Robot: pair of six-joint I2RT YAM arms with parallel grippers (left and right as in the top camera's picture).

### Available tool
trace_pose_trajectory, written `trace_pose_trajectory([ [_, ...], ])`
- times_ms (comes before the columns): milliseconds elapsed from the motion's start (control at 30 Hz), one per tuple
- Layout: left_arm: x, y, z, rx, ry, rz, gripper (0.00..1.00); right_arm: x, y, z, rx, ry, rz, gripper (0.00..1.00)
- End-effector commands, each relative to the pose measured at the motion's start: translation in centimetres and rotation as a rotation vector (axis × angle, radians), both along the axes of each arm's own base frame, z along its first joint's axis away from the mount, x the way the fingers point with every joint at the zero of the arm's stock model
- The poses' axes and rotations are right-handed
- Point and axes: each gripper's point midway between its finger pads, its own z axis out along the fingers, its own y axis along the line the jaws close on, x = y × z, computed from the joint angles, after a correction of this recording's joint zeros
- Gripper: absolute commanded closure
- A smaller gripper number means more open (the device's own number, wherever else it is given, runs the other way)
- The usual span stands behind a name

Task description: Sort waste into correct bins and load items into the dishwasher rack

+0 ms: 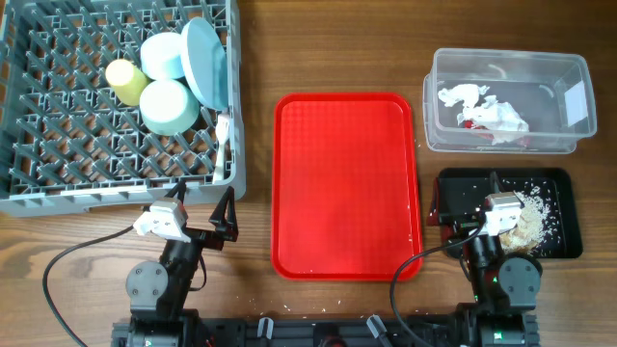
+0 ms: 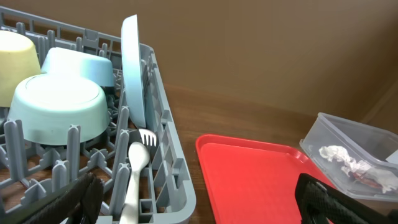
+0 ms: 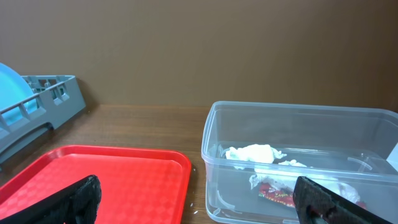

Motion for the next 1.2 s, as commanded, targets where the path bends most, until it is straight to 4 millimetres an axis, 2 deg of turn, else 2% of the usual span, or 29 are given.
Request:
trace_pose_trajectory([
  [0, 0.0, 0.0, -0.2, 0.021, -0.006, 0.003, 0.0, 0.0, -0.4, 0.1, -0.012, -0.008, -0.019, 0.0],
  [533, 0.0, 0.2, -0.2, 0.021, -0.005, 0.008, 0.0, 0.0, -0.4, 0.1, -0.012, -0.008, -0.019, 0.0],
  [567, 0.2, 0.8, -0.2, 0.053, -0.012, 0.044, 0.0, 0.0, -0.4, 0.1, -0.012, -0.008, -0.019, 0.0],
  [633, 0.5, 4.1, -0.5, 0.122, -0.004, 0.233, 0.0, 0.0, -0.4, 0.1, -0.012, -0.008, -0.019, 0.0],
  [667, 0.5, 4.5, -0.4, 0.122, -0.009, 0.255, 0.0, 0.0, -0.4, 0.1, -0.012, -0.008, -0.019, 0.0],
  [967, 0.5, 4.1, -0.4, 0.123, -0.01, 0.238, 0.0, 0.0, -0.4, 0.1, -0.012, -0.008, -0.019, 0.0],
  [1100, 0.4, 2.3, -0.6, 0.275, -0.031, 0.124, 0.0, 0.0, -0.4, 0.1, -0.012, -0.008, -0.019, 0.0],
  [1167, 0.4, 2.3, -0.6, 0.299, -0.036, 0.121, 0.0, 0.0, -0.4, 0.1, -0.012, -0.008, -0.019, 0.0],
])
